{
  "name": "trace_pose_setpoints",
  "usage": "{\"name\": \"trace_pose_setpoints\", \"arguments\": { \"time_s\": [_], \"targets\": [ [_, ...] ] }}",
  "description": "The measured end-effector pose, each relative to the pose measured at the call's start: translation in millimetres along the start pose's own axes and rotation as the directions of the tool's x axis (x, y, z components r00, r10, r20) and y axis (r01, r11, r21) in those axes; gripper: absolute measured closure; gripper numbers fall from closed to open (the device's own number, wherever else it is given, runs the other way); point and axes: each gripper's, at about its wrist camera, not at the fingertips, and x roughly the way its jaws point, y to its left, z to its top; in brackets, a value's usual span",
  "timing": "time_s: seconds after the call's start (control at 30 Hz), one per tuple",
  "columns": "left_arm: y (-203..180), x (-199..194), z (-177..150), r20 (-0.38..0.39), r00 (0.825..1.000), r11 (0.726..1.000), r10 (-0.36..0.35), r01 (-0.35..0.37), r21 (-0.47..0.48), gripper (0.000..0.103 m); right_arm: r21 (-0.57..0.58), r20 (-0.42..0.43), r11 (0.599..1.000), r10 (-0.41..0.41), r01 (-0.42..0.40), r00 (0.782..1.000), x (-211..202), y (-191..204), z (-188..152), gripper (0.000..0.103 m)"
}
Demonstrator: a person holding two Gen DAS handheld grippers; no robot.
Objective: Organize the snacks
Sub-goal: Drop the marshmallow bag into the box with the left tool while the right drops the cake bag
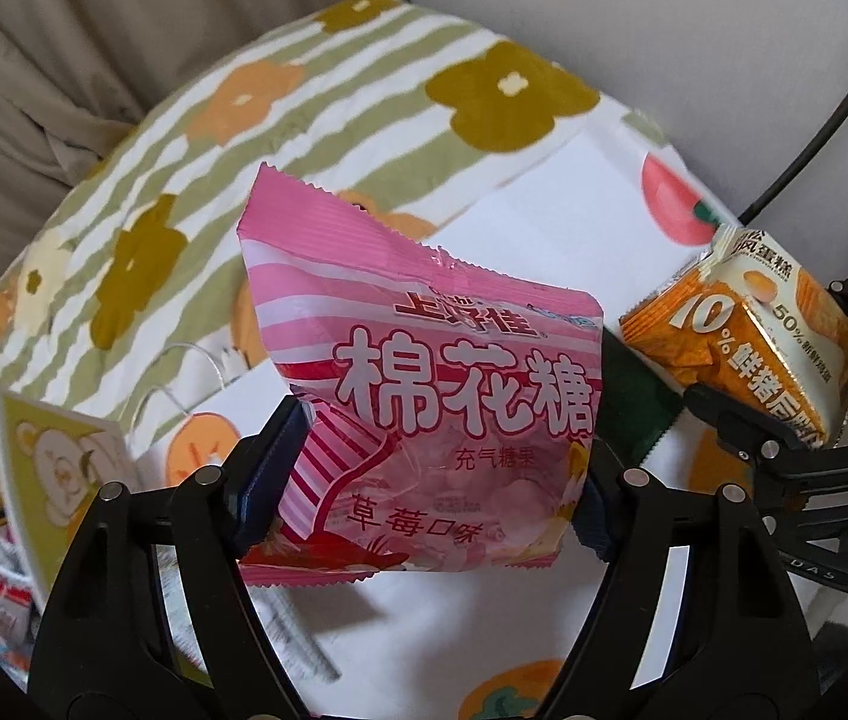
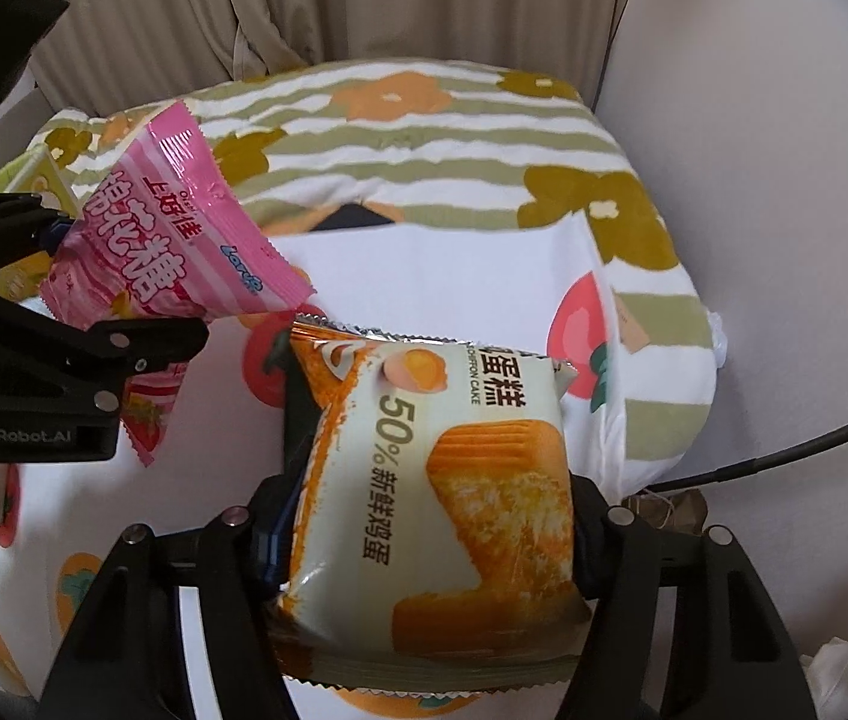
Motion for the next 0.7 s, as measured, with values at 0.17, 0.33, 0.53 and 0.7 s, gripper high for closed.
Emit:
{"name": "trace_pose_setpoints", "arguments": {
  "time_s": [0.17,0.33,0.53,0.7],
  "targets": [
    [13,-42,-8,0.052,0.999,0.999,0.007,-0.005,-0.034,0.028,-0.004,0.045,1.0,0.01,-0.009,0.999,-33,19,10,0.04],
    [45,-92,-23,0.112,0.993,0.994,0.027,-0.015,-0.106,0.028,-0.041,0.1,0.998,0.04,-0.036,0.994,-68,48,27,0.04],
    [102,-147,-51,0.174,0.98,0.975,0.093,-0.054,-0.216,0.028,-0.116,0.154,0.988,0.116,-0.099,0.981,-99,101,51,0.04],
    [154,-179,-82,0.187,0.968,0.952,0.168,-0.11,-0.286,0.028,-0.2,0.188,0.964,0.212,-0.173,0.959,-116,163,73,0.04]
  ]
}}
